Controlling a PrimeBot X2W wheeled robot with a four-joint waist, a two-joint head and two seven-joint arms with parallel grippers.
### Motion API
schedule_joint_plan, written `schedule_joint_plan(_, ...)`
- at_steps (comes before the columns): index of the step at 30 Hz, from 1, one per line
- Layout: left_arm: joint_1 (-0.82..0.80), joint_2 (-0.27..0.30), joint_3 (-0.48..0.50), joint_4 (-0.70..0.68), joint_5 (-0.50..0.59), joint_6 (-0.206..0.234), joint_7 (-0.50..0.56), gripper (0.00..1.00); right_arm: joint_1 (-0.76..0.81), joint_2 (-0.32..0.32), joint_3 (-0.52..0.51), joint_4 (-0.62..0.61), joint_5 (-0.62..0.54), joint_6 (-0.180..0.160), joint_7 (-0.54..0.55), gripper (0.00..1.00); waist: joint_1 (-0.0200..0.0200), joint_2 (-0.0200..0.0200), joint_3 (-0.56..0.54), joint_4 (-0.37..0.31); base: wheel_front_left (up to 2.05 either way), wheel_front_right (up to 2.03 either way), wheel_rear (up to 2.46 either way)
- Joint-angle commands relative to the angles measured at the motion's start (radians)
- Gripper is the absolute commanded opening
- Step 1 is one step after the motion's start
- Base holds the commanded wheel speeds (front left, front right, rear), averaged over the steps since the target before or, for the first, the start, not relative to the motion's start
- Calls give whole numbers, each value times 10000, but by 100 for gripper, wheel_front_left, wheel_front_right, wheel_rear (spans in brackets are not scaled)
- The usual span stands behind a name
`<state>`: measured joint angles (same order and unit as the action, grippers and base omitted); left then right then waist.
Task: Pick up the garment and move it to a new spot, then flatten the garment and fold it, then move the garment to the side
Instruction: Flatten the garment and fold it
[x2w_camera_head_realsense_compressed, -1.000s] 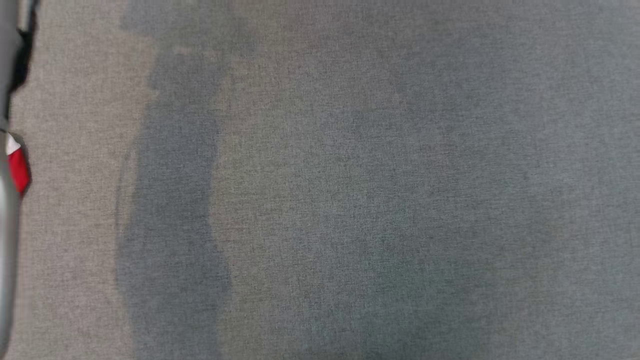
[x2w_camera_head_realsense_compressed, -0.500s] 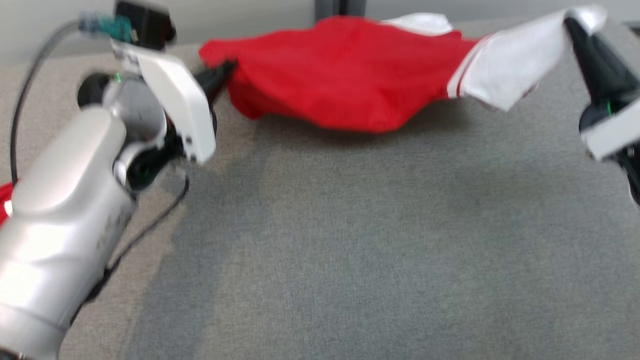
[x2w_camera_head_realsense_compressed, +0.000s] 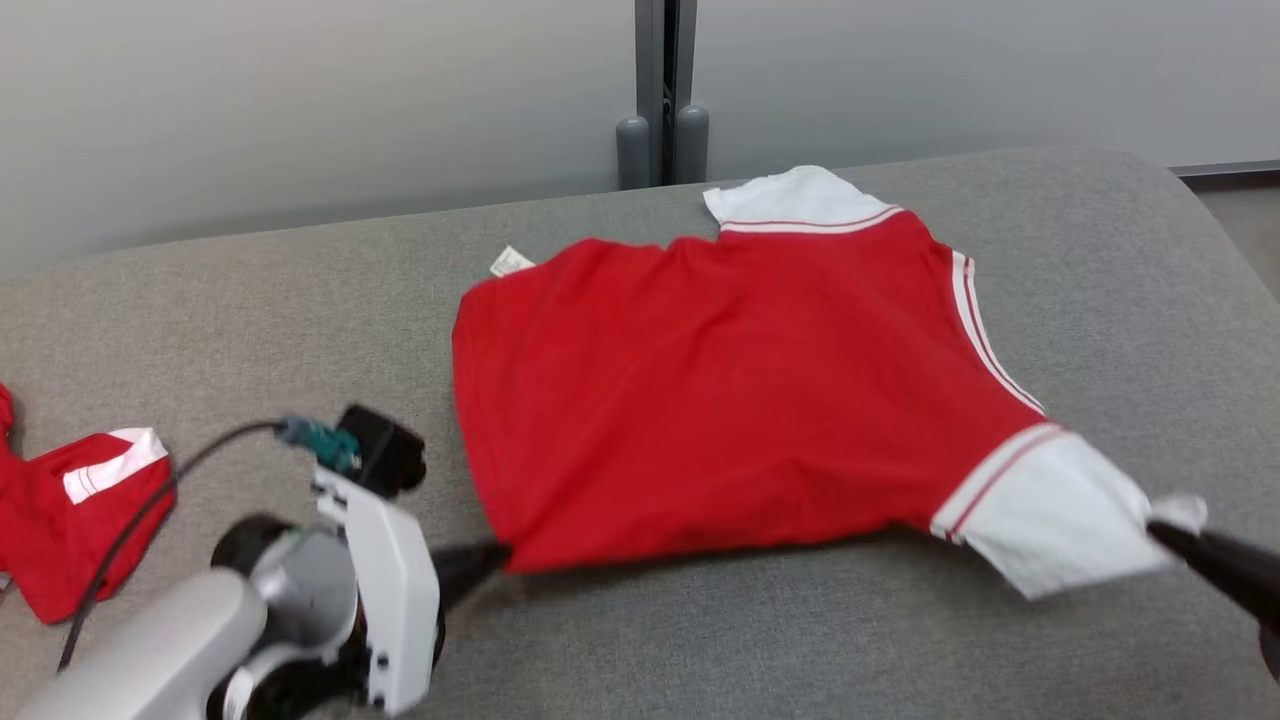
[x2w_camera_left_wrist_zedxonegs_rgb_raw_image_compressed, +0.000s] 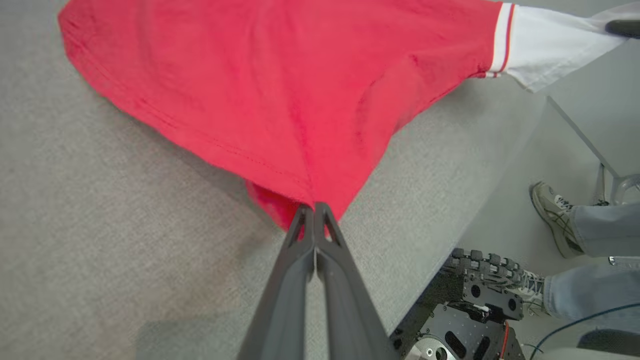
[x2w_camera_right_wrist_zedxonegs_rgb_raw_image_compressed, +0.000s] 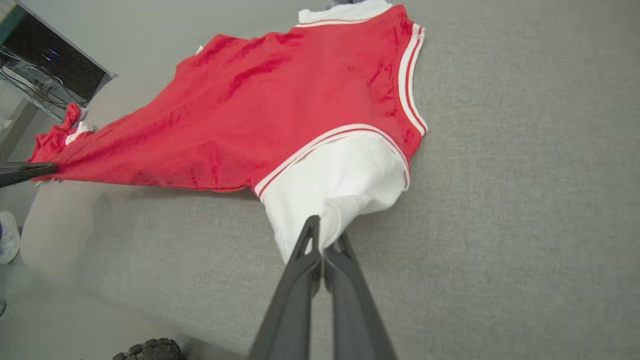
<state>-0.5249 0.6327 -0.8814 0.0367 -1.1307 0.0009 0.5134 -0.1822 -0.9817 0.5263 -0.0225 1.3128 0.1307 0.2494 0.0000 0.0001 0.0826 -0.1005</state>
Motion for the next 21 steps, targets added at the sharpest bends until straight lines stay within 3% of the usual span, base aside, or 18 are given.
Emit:
schedule_joint_plan(1,537,451,-99,-692,-178,285,254,0,897,-359,-380,-392,253,1,223,0,0,-1,-9,-6,0,0,0)
schedule_joint_plan(5,1362,1218,-287,-2236,-566,805,811,0,2694,-921,-1411,-1057,524,1,224,0,0,-1,35,16,0,0,0)
schedule_joint_plan(10,1586,1864,-143,-3295,-953,1265,1271,0,3912,-1026,-2616,-1700,419,1,623,0,0,-1,150,43,0,0,0)
schedule_joint_plan(16,981,1986,34,-3057,-1687,1382,2310,0,3377,-453,-3166,-2004,347,1,2016,0,0,-1,476,60,0,0,0)
schedule_joint_plan(21,-88,1579,270,-1972,-2375,1222,3329,0,1823,463,-3198,-1199,64,1,3734,0,0,-1,933,130,0,0,0)
